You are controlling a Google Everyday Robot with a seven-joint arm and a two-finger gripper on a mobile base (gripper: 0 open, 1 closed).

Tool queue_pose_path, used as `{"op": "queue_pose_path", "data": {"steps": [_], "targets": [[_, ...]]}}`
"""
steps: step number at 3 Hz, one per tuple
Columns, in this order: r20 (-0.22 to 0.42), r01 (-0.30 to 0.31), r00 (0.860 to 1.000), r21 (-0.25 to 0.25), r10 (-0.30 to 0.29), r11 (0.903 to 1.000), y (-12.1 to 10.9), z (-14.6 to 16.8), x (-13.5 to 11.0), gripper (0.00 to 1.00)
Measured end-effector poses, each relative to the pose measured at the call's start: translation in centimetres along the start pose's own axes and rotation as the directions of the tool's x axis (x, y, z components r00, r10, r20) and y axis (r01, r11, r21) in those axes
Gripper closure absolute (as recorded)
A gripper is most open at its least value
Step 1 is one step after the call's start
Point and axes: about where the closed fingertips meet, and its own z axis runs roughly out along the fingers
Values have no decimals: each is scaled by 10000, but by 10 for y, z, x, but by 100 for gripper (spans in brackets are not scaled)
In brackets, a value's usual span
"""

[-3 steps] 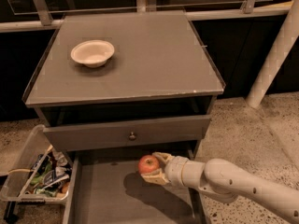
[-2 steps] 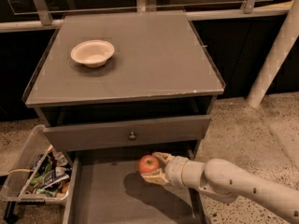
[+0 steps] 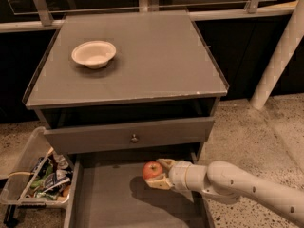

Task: Place apple into middle drawer

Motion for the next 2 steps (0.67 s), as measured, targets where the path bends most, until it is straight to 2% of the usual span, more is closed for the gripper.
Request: {"op": "queue_pose_path", "data": {"steps": [2], "targets": [[62, -30, 10000, -290, 32, 9996, -22, 48, 74, 100]]}}
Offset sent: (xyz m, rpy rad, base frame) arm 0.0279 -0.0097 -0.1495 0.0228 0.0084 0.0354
